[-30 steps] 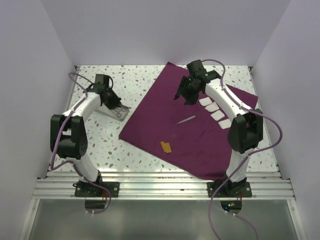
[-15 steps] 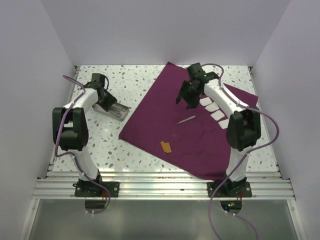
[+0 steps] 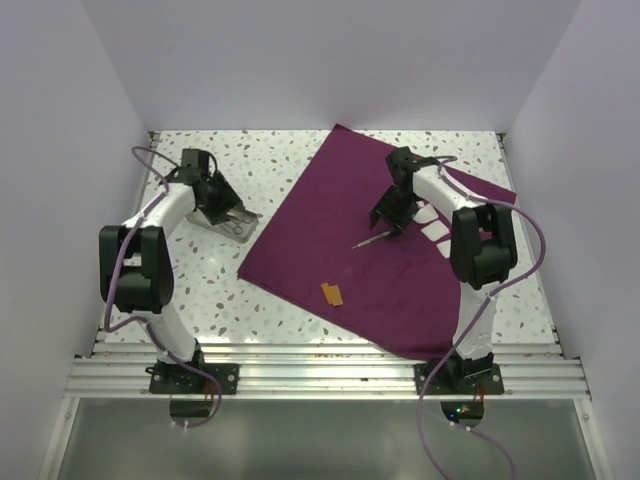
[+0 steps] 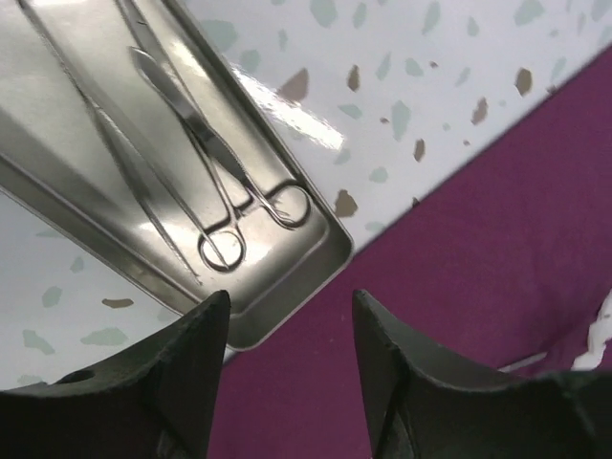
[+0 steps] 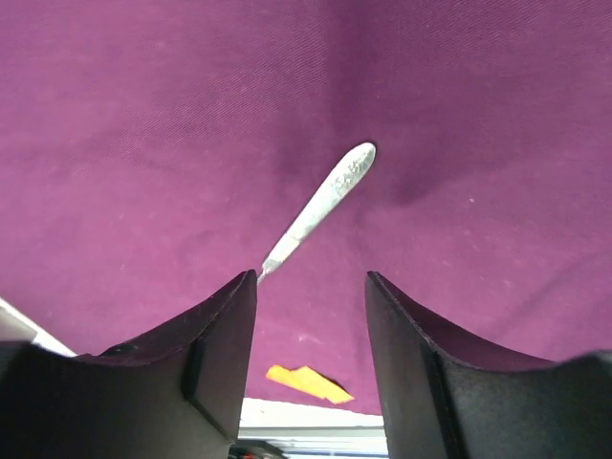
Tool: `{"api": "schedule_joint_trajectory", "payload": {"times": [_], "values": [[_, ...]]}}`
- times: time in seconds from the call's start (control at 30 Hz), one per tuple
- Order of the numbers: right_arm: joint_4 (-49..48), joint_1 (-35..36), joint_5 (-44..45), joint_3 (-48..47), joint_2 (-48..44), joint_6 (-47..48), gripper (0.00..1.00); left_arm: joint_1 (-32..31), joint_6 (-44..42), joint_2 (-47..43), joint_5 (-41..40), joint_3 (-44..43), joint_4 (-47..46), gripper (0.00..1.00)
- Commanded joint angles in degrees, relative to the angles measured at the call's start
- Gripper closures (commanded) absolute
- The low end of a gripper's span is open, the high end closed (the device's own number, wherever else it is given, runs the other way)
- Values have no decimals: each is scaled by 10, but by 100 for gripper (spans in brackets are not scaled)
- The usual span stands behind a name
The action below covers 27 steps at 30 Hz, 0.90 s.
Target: Prepare the surgical pack
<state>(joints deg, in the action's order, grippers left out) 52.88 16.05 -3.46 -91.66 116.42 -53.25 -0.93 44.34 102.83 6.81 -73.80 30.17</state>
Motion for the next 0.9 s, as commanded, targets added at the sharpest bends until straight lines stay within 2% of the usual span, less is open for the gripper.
{"api": "schedule_joint_trajectory", "payload": {"times": [0.0,0.23,0.87], "values": [[-4,5,18,-11,21,-36,49,-36,-83,-50,50,17,-54,46],[-15,19,33,16,7,-67,54,-101,-121,-43,51,-7,-52,48],[-23,28,65,-9,57,-82,62,-110,-148,-48,131,8,-93,47]]}}
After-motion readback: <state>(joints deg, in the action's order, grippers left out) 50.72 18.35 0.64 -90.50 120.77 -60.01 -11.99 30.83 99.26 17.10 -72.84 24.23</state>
